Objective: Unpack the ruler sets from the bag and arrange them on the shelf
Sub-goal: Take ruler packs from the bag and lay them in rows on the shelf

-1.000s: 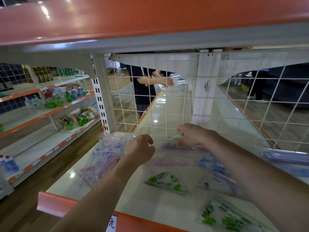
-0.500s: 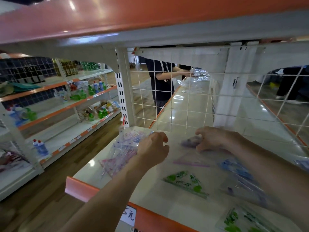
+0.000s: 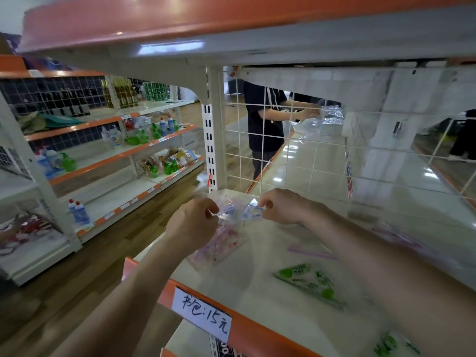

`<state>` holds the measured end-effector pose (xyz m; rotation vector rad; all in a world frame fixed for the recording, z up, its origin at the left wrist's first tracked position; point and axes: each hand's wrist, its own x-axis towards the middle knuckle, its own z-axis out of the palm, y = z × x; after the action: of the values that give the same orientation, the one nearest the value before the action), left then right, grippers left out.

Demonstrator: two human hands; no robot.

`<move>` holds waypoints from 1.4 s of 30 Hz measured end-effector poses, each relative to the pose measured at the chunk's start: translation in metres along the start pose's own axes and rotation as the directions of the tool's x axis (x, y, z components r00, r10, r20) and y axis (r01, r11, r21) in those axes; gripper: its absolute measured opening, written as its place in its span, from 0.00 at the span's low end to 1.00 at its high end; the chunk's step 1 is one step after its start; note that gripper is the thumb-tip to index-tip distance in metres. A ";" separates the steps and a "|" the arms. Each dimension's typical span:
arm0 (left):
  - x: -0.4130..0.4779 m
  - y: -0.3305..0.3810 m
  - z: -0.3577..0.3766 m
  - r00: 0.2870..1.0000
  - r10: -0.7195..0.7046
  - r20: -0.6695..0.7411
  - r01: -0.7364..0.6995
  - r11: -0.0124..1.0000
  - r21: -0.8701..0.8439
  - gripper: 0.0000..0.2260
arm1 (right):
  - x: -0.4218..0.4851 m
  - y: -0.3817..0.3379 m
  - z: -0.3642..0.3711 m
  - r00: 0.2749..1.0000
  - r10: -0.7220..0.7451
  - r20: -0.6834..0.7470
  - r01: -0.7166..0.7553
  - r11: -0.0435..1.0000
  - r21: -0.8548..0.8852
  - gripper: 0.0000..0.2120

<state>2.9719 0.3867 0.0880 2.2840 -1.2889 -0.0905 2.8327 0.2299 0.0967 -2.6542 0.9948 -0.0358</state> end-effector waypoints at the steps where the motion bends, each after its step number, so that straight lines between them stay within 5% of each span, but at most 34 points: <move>1: -0.002 -0.003 0.000 1.000 -0.001 0.005 0.001 1.000 -0.009 0.09 | 0.003 -0.003 0.003 1.000 -0.005 0.007 0.005 1.000 -0.011 0.15; 11: -0.008 -0.015 0.004 0.999 -0.025 0.032 0.026 0.998 -0.050 0.09 | 0.014 -0.024 0.024 0.989 0.013 0.149 0.021 0.973 -0.230 0.33; 18: -0.008 -0.011 0.006 0.999 -0.025 0.037 0.027 0.998 -0.062 0.09 | -0.001 -0.026 0.015 0.995 0.026 0.097 0.012 0.929 -0.370 0.23; 24: -0.010 -0.007 0.006 1.000 -0.008 0.022 0.010 0.997 -0.082 0.09 | 0.012 -0.025 0.012 0.996 -0.070 0.056 0.082 0.961 -0.265 0.21; 27: -0.013 -0.011 0.004 1.000 0.003 0.011 -0.002 0.996 -0.086 0.09 | 0.020 -0.033 0.012 0.989 -0.062 0.136 0.087 0.977 -0.194 0.27; 30: -0.016 -0.016 0.001 1.000 0.003 -0.001 -0.003 0.995 -0.098 0.09 | 0.024 -0.039 0.012 0.979 -0.050 0.197 0.084 0.982 -0.168 0.21; 37: -0.019 -0.017 -0.001 1.000 -0.003 -0.013 0.001 0.991 -0.137 0.09 | 0.020 -0.031 0.015 0.988 -0.069 0.138 0.086 0.989 -0.117 0.22; 42: -0.018 -0.010 0.003 0.999 -0.035 0.003 0.035 0.983 -0.180 0.08 | 0.014 -0.018 0.017 0.993 -0.077 0.090 0.080 0.997 -0.023 0.07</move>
<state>2.9693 0.4045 0.0773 2.1519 -1.1901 -0.2109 2.8573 0.2382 0.0845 -2.6925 0.8683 0.0790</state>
